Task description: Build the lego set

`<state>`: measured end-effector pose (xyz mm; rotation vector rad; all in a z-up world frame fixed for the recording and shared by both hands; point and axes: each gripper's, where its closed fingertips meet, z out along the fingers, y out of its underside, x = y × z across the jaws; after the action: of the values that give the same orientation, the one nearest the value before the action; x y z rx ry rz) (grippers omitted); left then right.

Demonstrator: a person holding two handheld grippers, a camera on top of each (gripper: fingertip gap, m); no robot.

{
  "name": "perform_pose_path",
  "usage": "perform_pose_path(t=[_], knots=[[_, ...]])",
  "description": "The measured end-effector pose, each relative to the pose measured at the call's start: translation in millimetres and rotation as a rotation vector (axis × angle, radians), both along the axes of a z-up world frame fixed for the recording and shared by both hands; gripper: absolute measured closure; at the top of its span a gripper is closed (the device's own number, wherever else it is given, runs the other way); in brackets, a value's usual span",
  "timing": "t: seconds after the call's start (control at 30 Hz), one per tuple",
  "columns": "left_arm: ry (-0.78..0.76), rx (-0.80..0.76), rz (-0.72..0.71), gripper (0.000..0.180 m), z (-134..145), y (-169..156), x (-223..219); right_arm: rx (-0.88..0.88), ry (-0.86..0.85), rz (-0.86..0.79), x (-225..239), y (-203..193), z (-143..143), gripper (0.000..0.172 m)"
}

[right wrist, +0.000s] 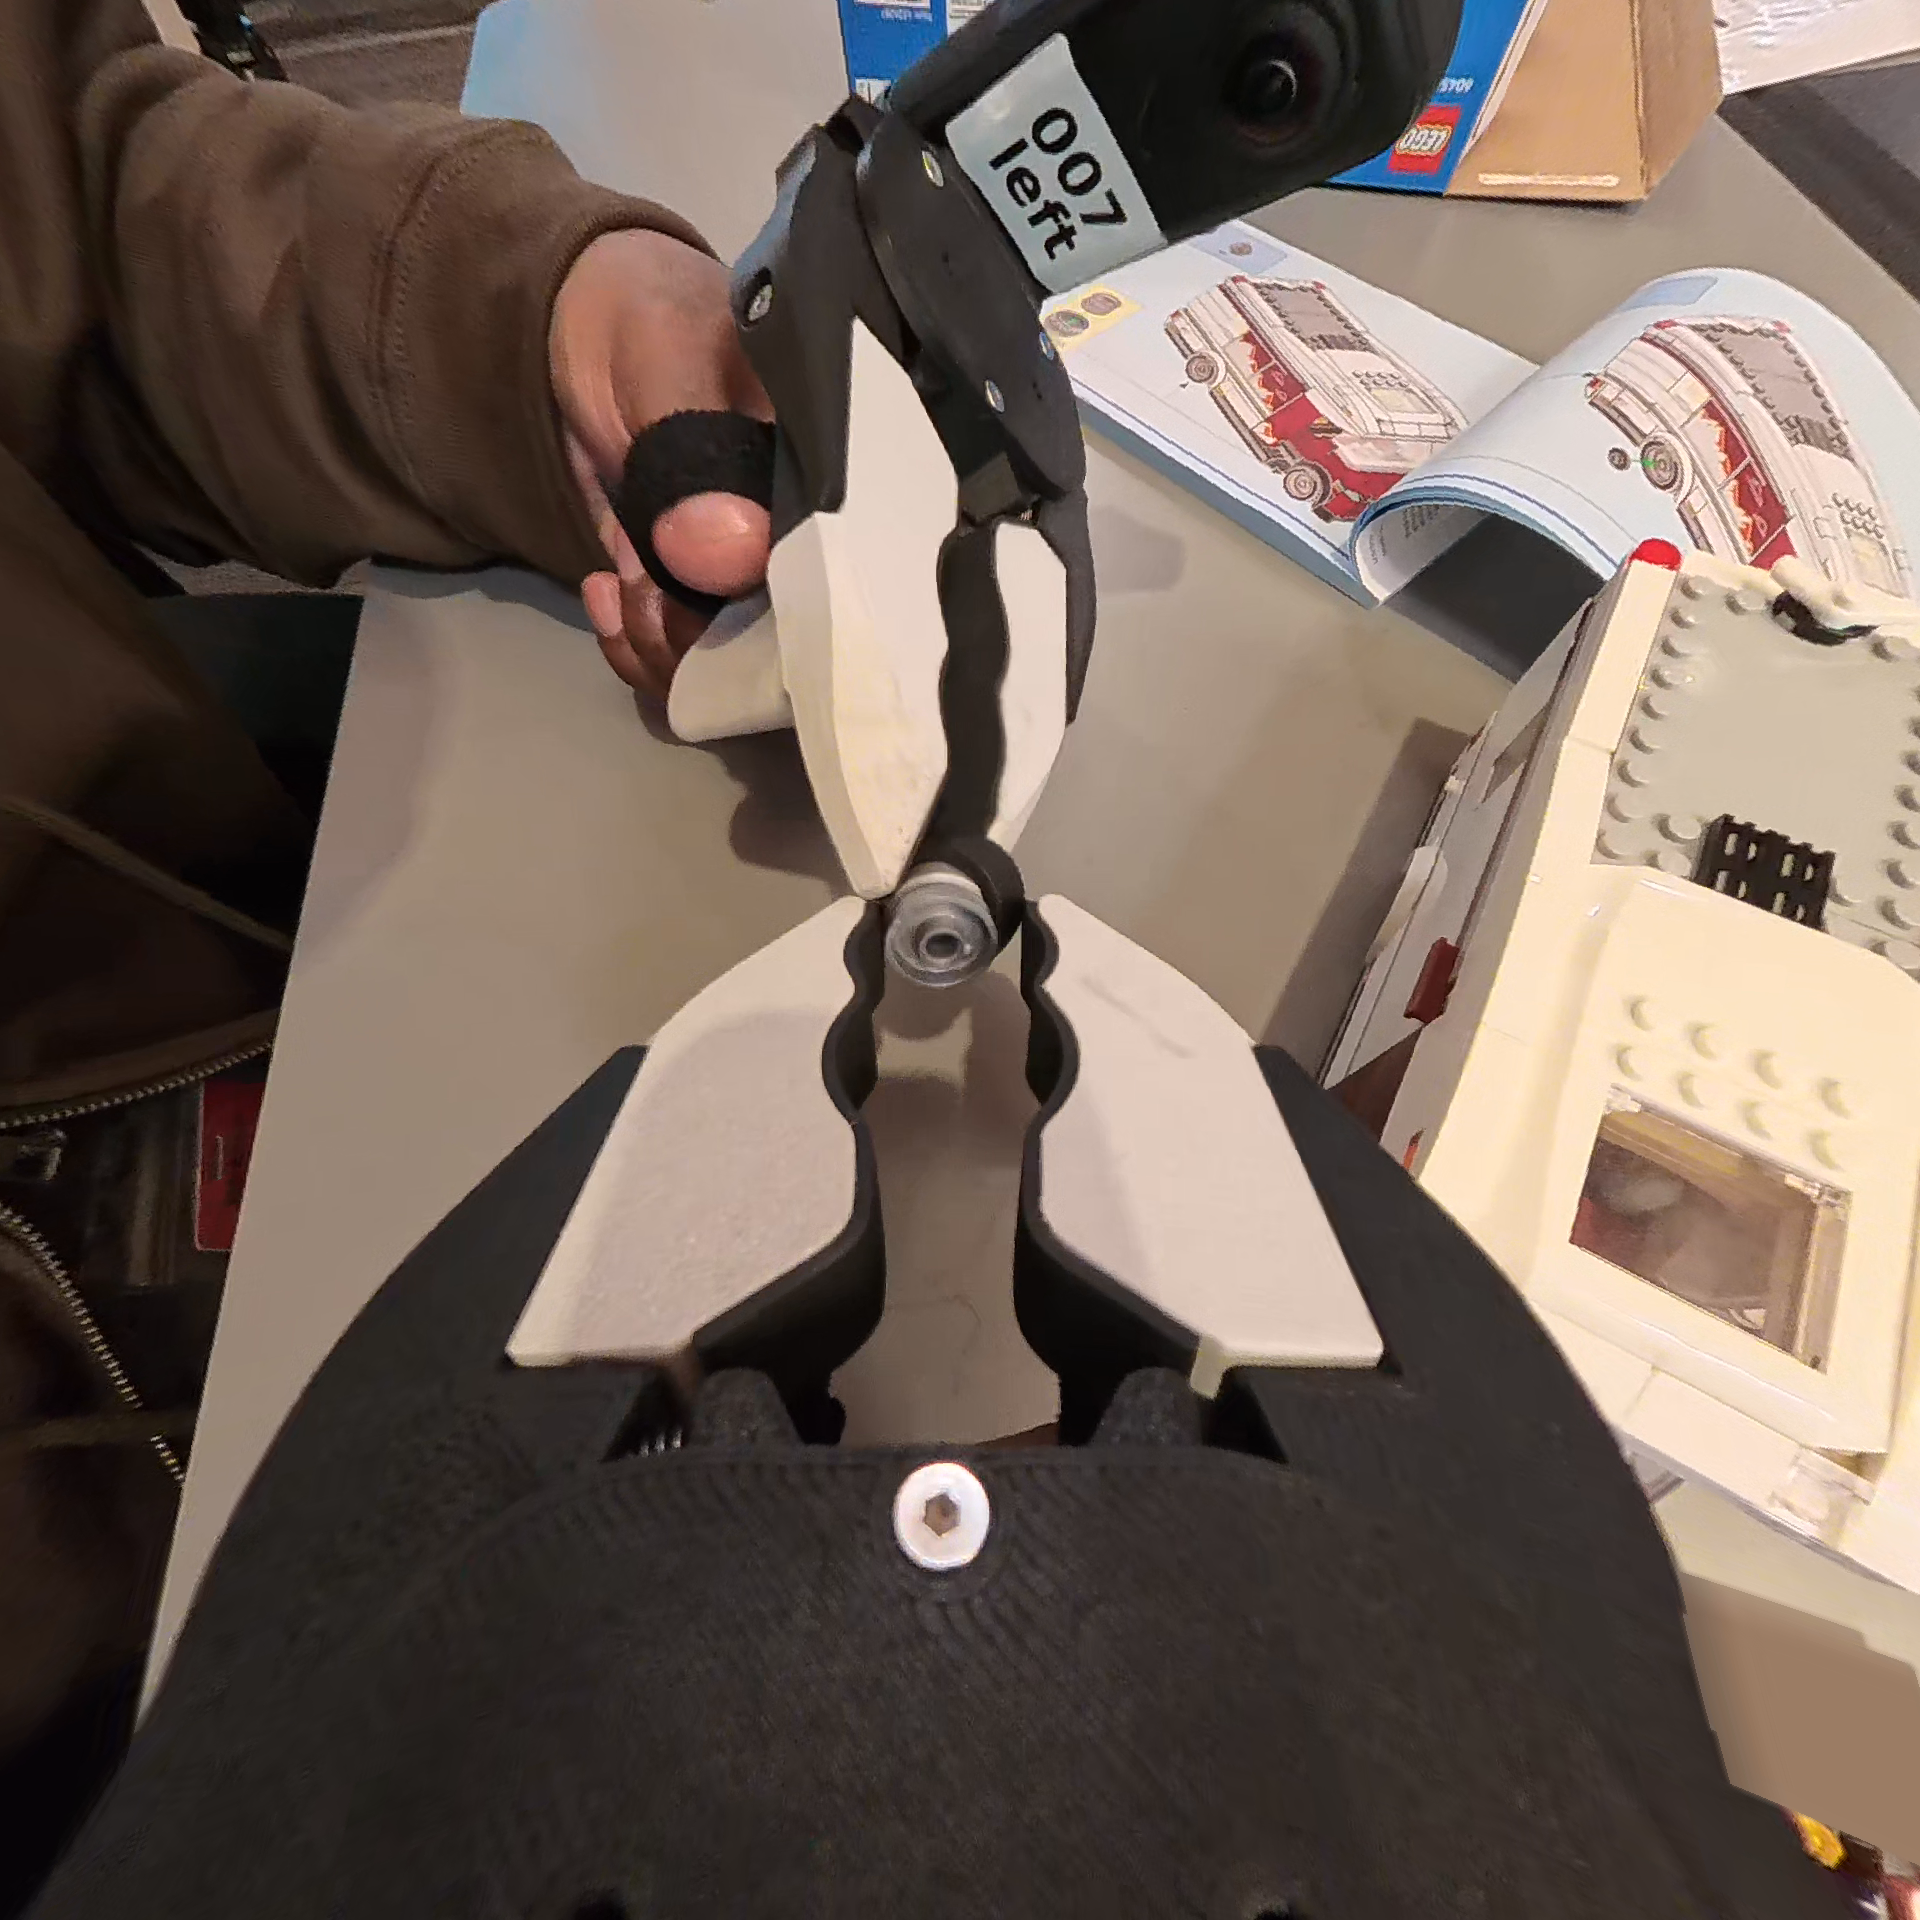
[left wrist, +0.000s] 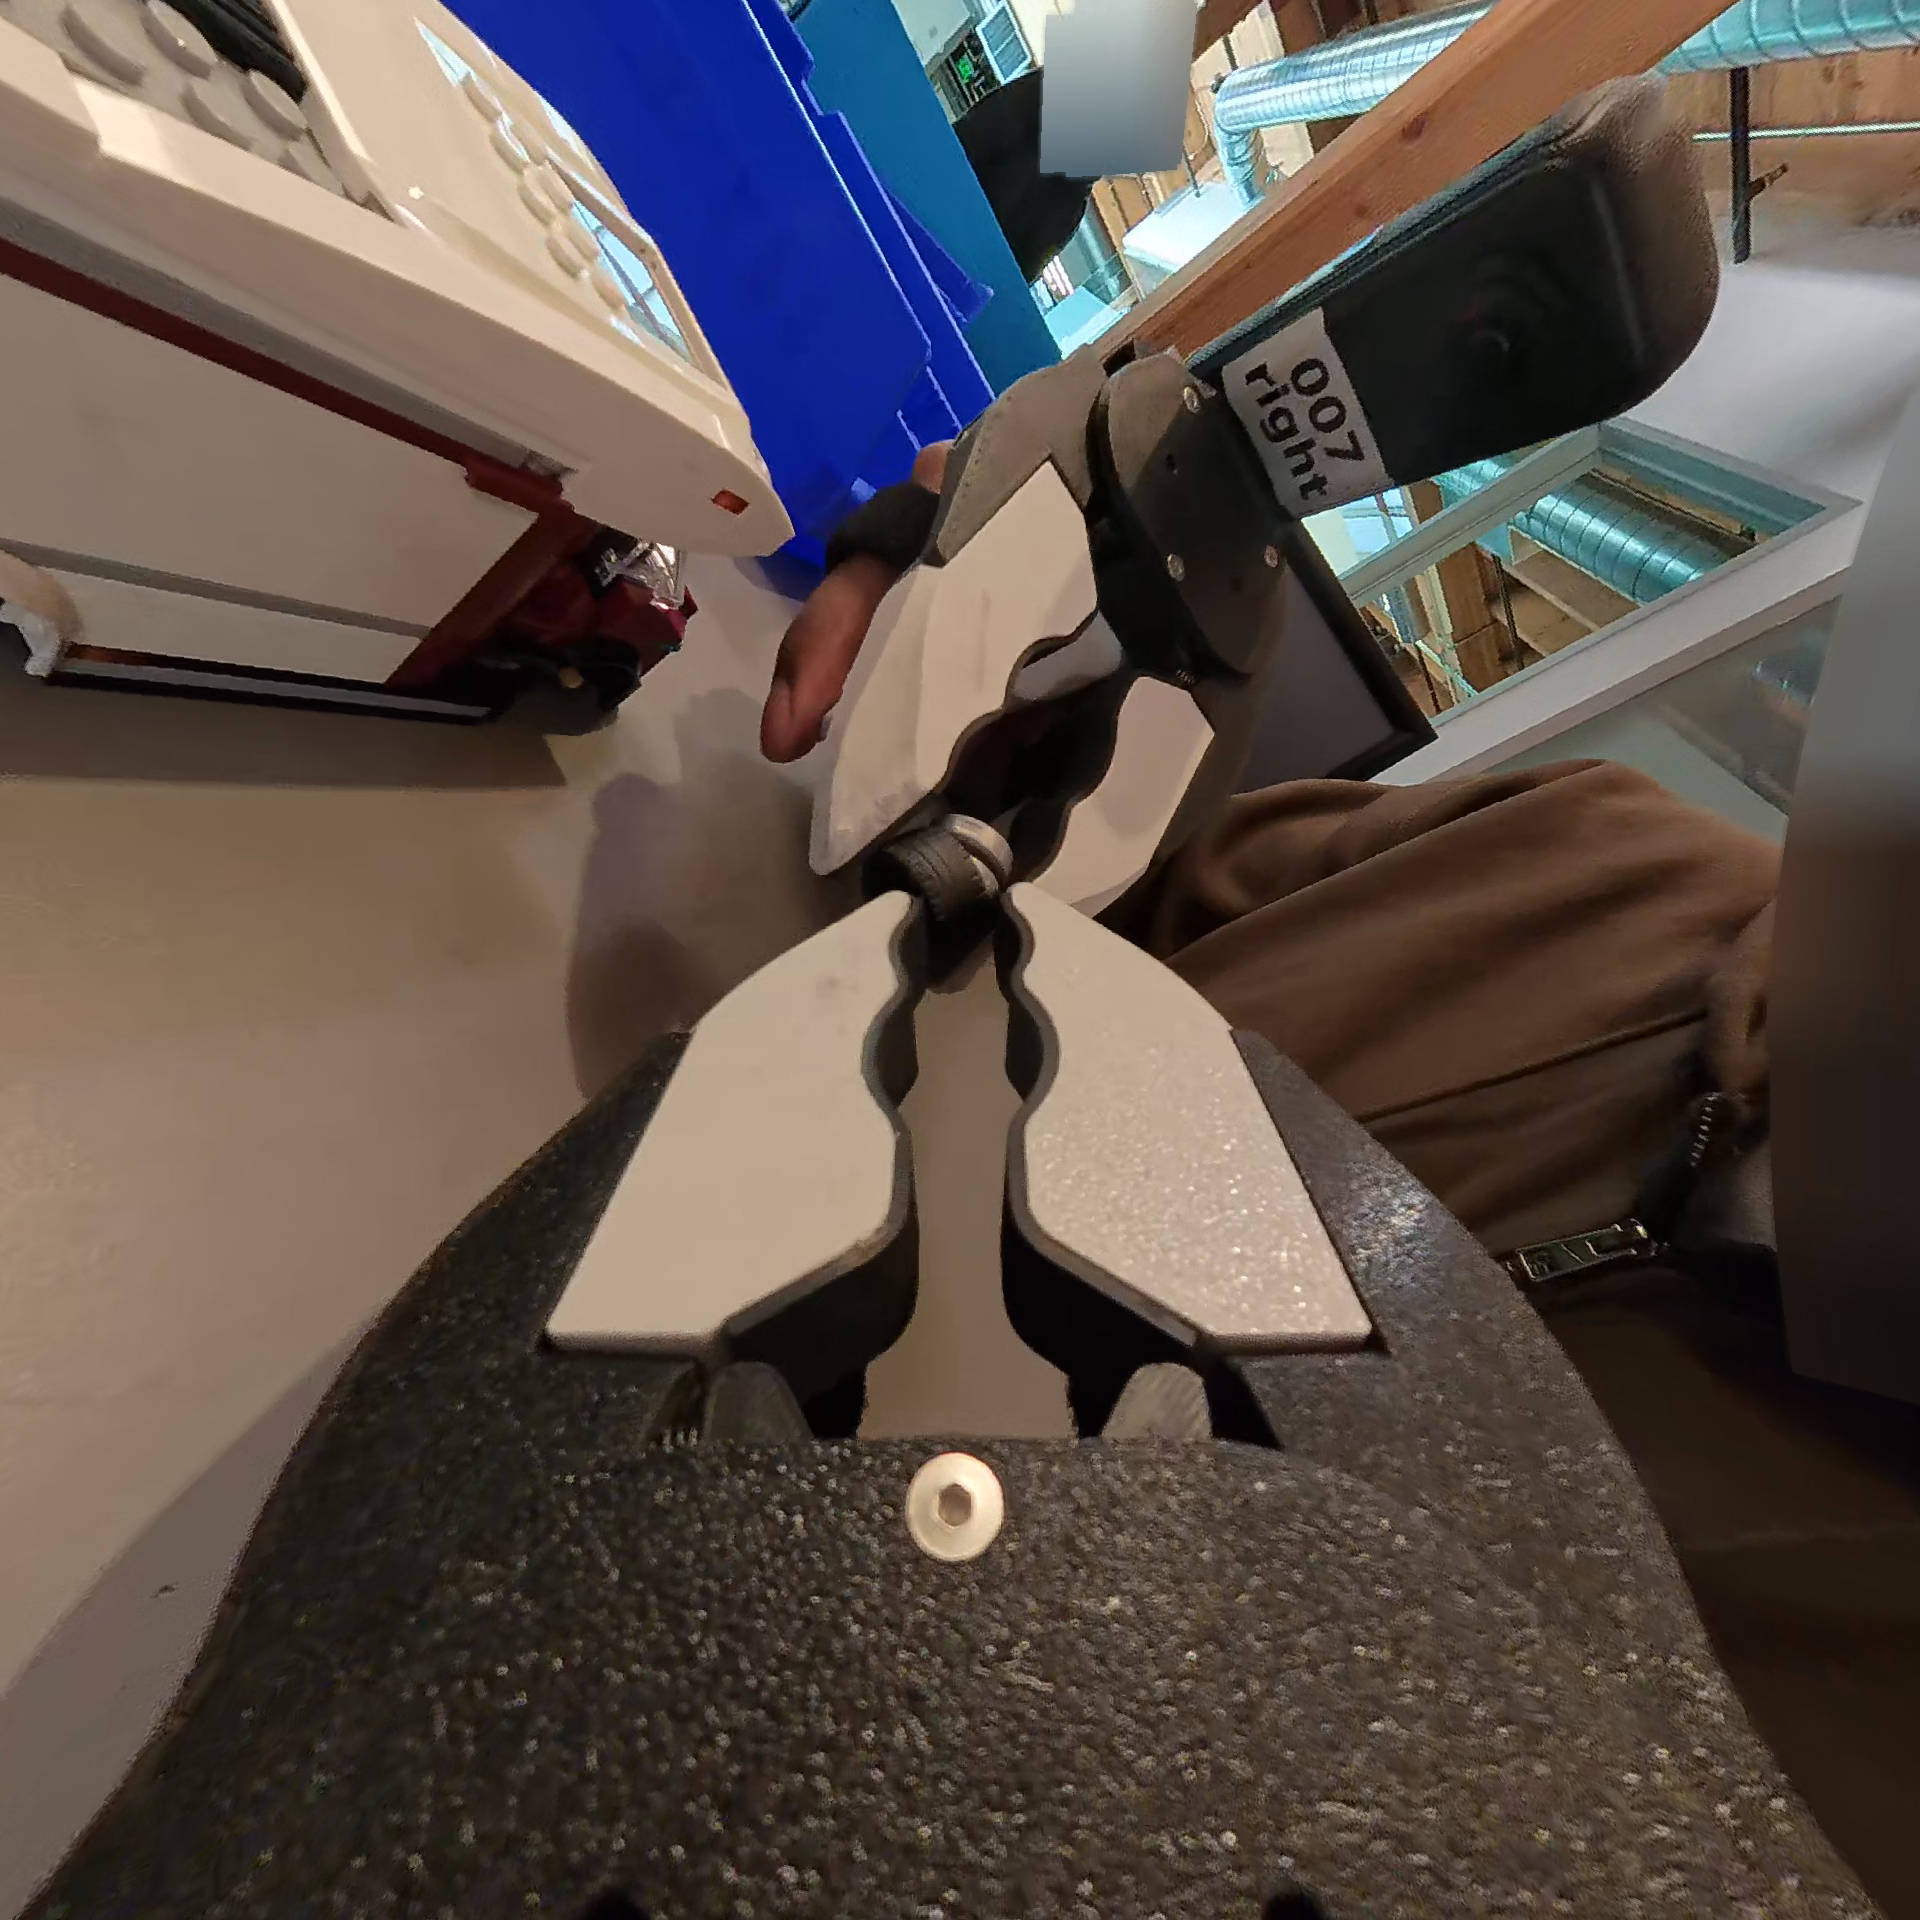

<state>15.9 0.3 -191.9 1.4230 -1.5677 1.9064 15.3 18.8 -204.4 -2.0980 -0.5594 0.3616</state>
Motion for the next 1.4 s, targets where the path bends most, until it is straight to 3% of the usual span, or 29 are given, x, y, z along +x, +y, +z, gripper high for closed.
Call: perform_pose_path(t=[0.67, 0.93, 1.07, 1.27, 1.4], knots=[[-0.008, -0.269, -0.106, 0.175, 26, -4, -11, 0.037, 0.137, 0.104, -12, -11, 17, 0.131], [0.004, -0.315, -0.121, 0.175, 28, -8, -12, 0.076, 0.111, 0.099, -18, -5, 15, 0.147], [0.013, -0.231, -0.051, 0.172, 19, -1, -5, 0.041, 0.065, 0.034, -8, -1, 8, 0.148], [0.016, 0.087, 0.107, 0.152, -6, 14, 10, -0.078, -0.040, -0.056, 7, -1, -11, 0.148], [0.036, 0.164, 0.097, 0.144, -16, 7, 10, -0.150, -0.131, -0.109, 13, -2, -25, 0.148]])
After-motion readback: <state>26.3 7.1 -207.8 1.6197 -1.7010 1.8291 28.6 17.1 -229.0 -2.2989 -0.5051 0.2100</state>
